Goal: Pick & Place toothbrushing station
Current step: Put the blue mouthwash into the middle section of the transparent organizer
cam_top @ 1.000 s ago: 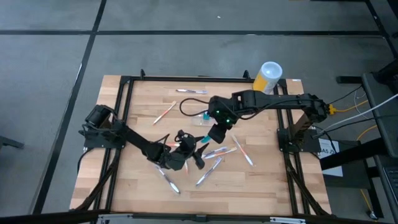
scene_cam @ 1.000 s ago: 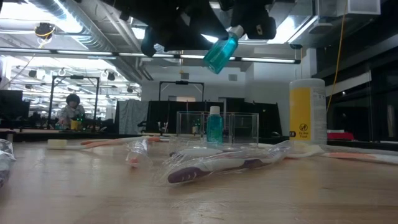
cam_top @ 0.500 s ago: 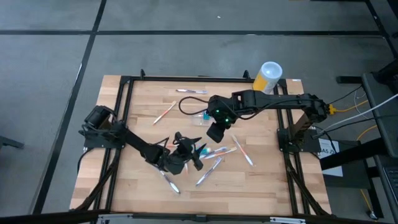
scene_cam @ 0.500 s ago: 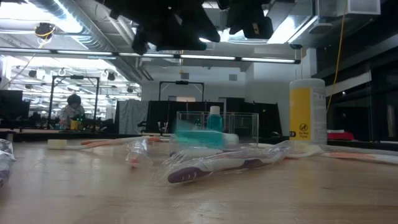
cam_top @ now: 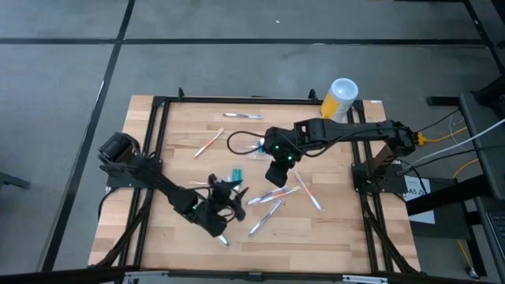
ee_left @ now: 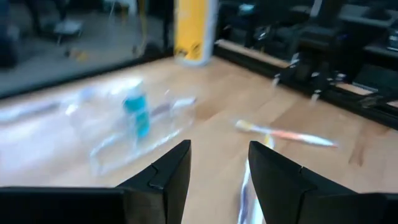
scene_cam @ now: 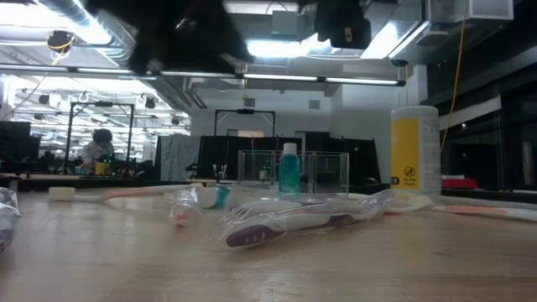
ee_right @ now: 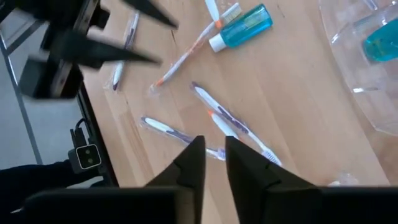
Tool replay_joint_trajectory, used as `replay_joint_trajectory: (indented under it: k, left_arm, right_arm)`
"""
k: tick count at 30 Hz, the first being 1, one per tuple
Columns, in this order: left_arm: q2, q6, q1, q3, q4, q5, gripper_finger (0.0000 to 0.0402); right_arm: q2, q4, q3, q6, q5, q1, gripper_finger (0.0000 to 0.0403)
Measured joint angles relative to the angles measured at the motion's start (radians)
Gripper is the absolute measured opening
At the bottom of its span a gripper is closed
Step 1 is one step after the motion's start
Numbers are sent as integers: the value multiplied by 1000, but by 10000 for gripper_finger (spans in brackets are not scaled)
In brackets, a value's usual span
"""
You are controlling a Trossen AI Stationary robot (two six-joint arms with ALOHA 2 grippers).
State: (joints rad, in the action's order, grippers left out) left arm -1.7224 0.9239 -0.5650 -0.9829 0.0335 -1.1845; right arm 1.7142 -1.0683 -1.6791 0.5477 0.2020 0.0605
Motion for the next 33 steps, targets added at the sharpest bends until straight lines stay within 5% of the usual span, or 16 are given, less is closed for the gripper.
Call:
replay_joint_trajectory:
  k: [5, 14, 25, 33]
  left_arm:
    - [20, 514, 40, 0, 335, 221, 142]
    - [22, 729, 179, 0, 360, 472, 138]
    - [22, 653, 366, 0, 368, 685, 209]
    - [10, 631, 430, 0, 392, 744, 226]
  right_arm:
    - [0, 0, 0, 27, -37, 20, 111]
    - [0, 2, 0, 35, -60, 23, 129]
    - [0, 18, 0, 59, -61, 67, 128]
    - [0, 36, 0, 75, -86, 107, 127]
